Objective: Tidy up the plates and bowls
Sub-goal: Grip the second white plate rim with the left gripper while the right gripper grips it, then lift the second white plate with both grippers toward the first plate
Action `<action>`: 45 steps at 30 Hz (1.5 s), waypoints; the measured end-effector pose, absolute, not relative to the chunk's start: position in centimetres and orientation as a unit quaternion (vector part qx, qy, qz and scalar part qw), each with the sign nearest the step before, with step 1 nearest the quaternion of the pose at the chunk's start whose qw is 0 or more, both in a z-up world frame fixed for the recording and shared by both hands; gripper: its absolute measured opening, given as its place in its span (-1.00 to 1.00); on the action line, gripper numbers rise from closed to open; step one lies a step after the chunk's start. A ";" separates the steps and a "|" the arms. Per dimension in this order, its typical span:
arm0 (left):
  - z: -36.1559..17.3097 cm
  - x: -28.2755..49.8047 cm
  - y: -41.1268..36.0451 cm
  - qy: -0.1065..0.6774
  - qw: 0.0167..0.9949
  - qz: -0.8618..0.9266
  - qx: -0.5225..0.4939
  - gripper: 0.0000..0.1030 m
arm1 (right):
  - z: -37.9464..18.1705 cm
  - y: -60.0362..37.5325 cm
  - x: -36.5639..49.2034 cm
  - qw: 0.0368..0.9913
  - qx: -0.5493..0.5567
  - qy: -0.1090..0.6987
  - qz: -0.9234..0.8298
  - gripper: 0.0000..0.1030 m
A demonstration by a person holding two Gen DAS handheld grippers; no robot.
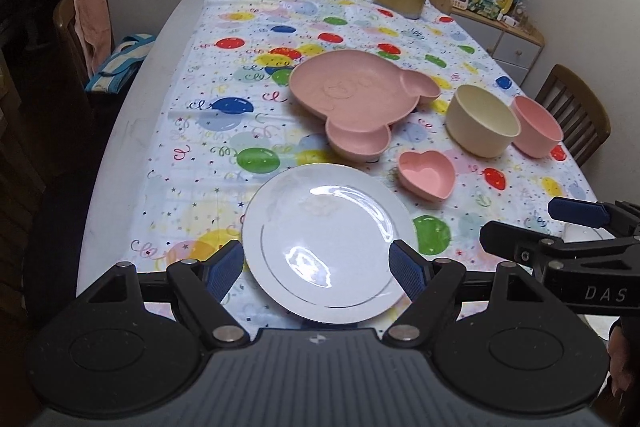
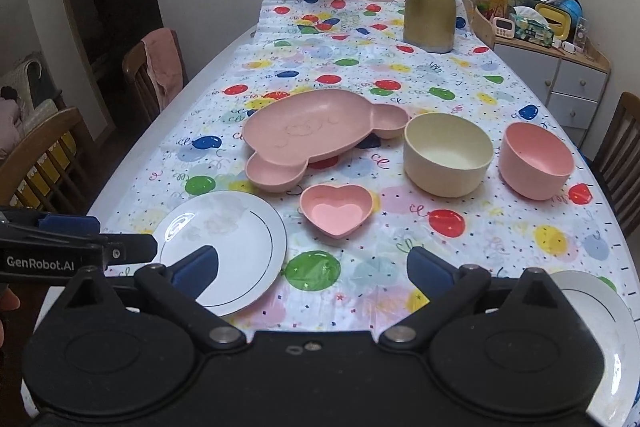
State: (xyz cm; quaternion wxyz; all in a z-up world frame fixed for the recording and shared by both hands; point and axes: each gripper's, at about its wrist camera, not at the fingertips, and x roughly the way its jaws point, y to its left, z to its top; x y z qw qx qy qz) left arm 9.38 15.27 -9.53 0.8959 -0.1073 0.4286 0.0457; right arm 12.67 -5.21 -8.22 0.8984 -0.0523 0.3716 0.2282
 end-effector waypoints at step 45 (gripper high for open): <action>-16.5 13.3 21.9 0.466 0.853 0.056 -0.227 -0.72 | -16.1 -0.8 20.6 0.830 0.006 0.487 0.271 -0.72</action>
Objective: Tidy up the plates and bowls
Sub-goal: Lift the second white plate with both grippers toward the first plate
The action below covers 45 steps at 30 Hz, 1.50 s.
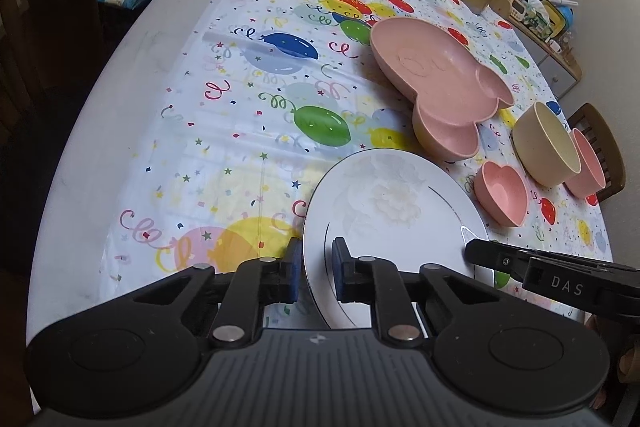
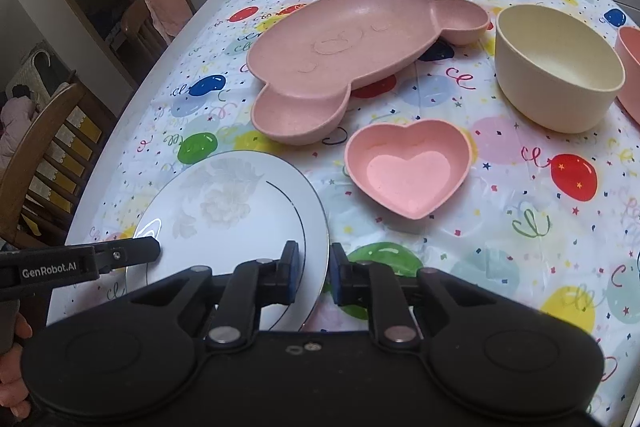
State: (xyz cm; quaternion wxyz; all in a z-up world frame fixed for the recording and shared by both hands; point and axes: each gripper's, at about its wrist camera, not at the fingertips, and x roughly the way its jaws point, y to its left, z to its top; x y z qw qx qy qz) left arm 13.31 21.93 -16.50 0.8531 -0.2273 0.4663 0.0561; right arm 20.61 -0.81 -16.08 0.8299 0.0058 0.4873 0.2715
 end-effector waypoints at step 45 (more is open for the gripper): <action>-11.6 13.0 4.6 0.491 0.851 -0.076 -0.172 -0.73 | -10.5 -18.8 14.8 0.851 0.078 0.485 0.185 -0.84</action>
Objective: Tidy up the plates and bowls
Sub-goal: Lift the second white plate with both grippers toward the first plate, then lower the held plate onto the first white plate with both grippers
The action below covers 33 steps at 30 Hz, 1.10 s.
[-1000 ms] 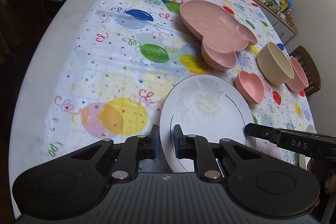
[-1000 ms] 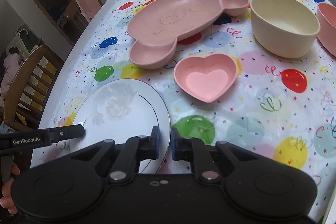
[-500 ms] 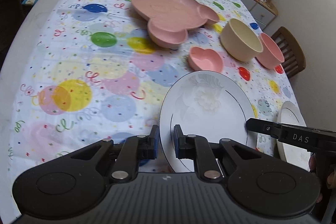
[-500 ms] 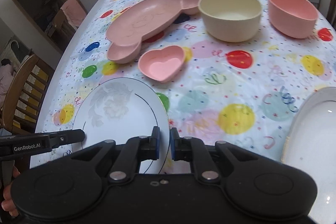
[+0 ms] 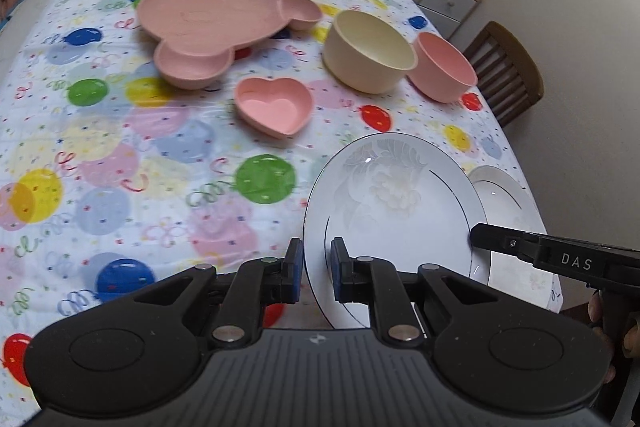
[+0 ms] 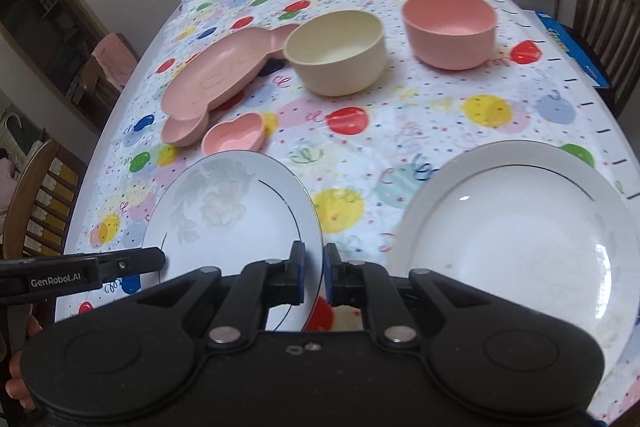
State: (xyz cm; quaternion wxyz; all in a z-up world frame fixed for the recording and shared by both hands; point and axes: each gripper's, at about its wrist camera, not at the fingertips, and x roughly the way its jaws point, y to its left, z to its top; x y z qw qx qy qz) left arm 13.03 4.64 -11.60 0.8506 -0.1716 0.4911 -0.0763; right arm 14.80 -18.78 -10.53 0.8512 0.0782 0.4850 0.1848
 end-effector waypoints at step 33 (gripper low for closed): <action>-13.6 17.6 -13.3 0.524 0.833 -0.150 -0.092 -0.73 | -12.7 -36.9 14.4 0.855 0.145 0.490 0.094 -0.85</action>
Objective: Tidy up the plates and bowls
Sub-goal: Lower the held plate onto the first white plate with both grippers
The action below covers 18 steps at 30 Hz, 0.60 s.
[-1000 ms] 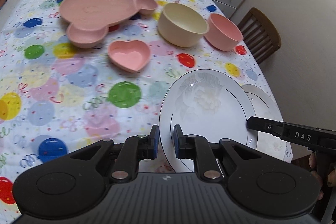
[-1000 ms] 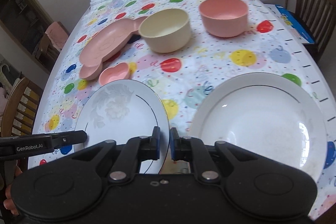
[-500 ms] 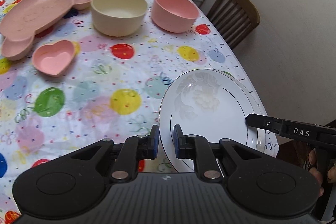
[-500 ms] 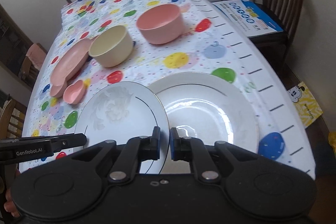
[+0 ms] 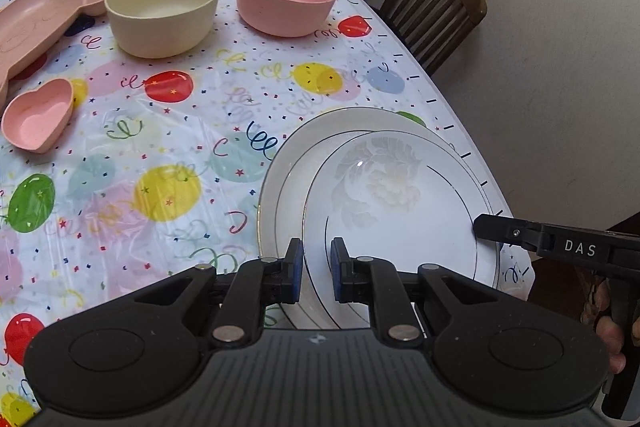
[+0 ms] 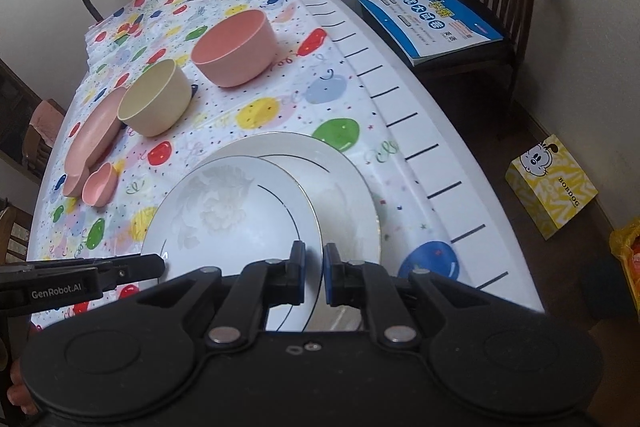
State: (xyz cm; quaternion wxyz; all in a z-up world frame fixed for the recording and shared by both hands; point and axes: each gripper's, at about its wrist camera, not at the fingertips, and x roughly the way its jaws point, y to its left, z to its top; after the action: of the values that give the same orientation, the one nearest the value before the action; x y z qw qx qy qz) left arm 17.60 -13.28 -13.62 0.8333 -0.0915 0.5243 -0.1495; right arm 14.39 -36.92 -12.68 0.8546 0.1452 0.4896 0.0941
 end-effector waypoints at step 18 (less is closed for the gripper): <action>-14.6 18.0 -14.0 0.534 0.832 -0.129 -0.080 -0.74 | -14.5 -38.0 15.1 0.844 0.157 0.501 0.104 -0.85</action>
State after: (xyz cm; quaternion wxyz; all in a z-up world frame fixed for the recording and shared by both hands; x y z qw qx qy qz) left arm 17.98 -14.05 -14.63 0.8317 -0.0803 0.5339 -0.1294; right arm 15.14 -38.00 -14.50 0.8445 0.1570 0.5014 0.1036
